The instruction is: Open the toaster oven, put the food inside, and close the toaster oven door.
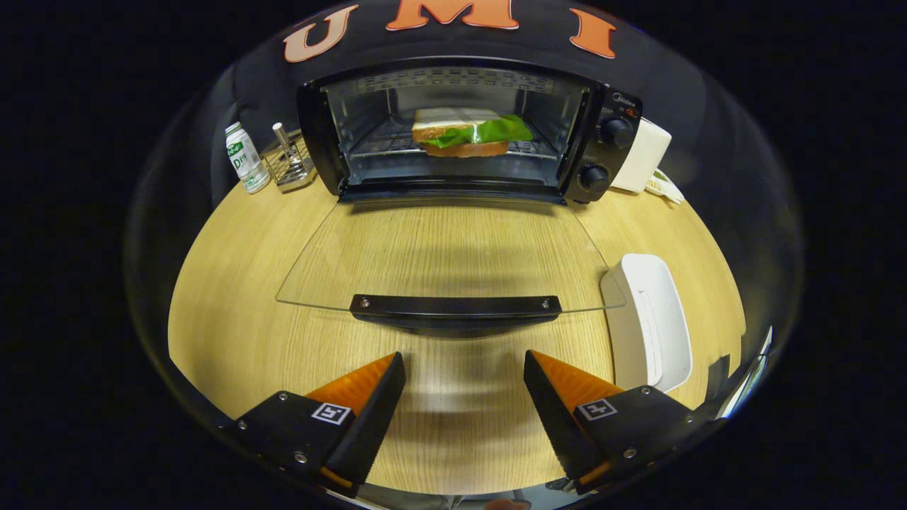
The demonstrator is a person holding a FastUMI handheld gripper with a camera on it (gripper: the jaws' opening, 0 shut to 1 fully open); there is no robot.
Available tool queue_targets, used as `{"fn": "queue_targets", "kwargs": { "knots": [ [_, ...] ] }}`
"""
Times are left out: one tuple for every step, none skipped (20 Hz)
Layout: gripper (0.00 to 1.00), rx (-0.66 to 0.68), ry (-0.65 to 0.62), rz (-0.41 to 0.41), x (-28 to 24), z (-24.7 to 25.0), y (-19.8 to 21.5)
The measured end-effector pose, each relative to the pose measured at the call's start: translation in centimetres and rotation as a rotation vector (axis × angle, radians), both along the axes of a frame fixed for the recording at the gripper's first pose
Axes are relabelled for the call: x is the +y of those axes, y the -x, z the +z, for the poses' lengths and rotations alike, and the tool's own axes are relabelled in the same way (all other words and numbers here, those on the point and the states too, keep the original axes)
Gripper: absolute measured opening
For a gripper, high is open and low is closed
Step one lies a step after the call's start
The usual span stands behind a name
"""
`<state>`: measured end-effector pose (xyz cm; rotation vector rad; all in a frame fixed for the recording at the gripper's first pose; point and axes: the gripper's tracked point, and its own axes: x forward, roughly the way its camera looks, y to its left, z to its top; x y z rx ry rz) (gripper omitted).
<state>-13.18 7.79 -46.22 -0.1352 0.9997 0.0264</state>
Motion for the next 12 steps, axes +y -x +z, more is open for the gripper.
{"fn": "queue_targets", "kwargs": {
  "knots": [
    [1.00,-0.002,0.002,-0.003,0.1,-0.3,-0.3],
    [1.00,-0.007,0.007,-0.003,0.1,-0.4,-0.7],
    [1.00,-0.009,0.009,-0.003,0.1,-0.7,-1.0],
    [1.00,-0.010,0.011,-0.004,0.2,-0.8,-1.4],
    [1.00,-0.015,0.010,-0.003,0.2,-0.9,-1.7],
    [1.00,-0.024,0.014,-0.010,0.2,-0.9,-2.2],
    [1.00,-0.009,0.012,-0.021,0.3,-1.0,-2.1],
    [1.00,-0.012,0.011,-0.027,0.3,-0.7,-2.1],
    [1.00,-0.017,0.013,-0.023,0.3,-0.5,-2.2],
    [1.00,-0.028,0.014,-0.017,0.3,0.0,-2.3],
    [1.00,-0.036,0.013,-0.014,0.3,0.6,-2.3],
    [1.00,-0.041,0.013,-0.012,0.3,1.2,-2.4]
  ]
}}
